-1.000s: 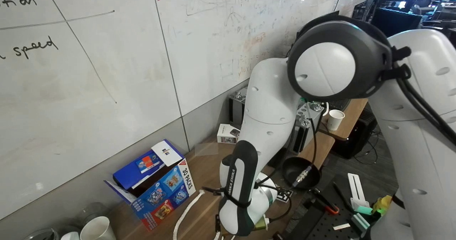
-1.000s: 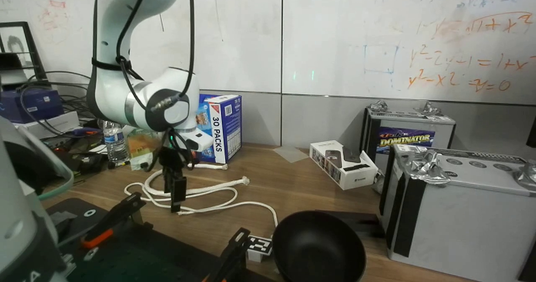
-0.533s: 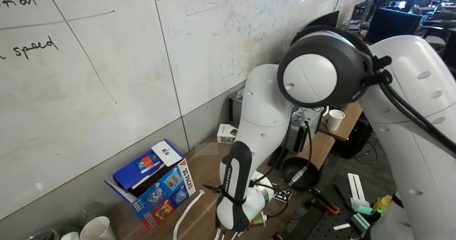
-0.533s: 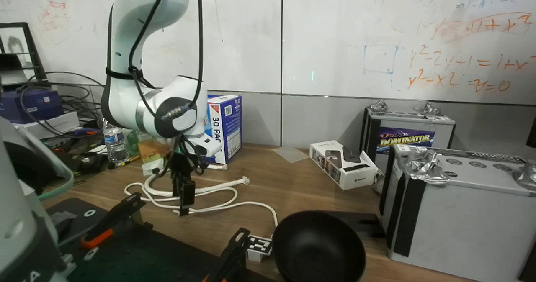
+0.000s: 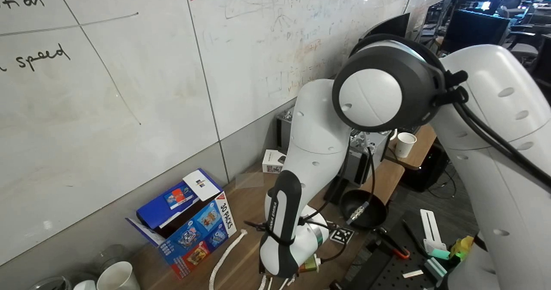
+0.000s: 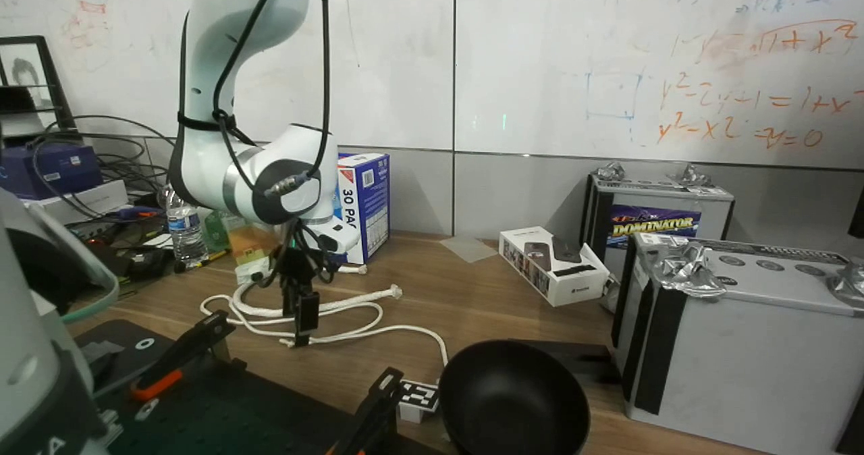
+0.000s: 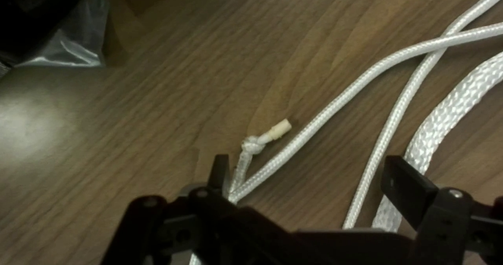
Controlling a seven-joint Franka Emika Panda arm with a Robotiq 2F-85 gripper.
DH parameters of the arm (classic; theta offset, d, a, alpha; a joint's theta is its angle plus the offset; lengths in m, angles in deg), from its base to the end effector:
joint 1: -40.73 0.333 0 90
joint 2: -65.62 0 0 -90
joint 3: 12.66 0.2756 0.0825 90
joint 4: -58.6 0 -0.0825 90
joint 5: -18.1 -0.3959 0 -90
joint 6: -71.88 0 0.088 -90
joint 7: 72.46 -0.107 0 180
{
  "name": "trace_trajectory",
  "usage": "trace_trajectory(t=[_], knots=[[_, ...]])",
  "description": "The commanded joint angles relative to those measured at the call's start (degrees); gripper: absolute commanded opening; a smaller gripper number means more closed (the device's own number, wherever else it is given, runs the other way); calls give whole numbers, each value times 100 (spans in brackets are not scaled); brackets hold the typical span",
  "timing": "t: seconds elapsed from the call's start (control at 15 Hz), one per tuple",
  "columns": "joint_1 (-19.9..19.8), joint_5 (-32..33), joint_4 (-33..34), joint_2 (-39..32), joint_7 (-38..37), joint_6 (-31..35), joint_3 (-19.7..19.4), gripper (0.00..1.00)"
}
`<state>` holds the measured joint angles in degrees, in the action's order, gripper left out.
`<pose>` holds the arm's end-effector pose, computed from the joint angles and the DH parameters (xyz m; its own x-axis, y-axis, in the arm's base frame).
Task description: Put the ropes into the blue box.
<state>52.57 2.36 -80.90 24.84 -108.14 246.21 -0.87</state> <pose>0.3648 0.1670 -0.0195 0.8511 -0.4931 -0.1803 -0.5059 -0.8620 -0.0306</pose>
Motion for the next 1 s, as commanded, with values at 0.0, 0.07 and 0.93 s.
trace_trajectory(t=[0.0,0.07,0.93], knots=[[22,-215,108,-130,236,109,1,100],[23,-231,112,-134,254,95,-2,100],[688,-307,157,-151,21,183,-591,100]])
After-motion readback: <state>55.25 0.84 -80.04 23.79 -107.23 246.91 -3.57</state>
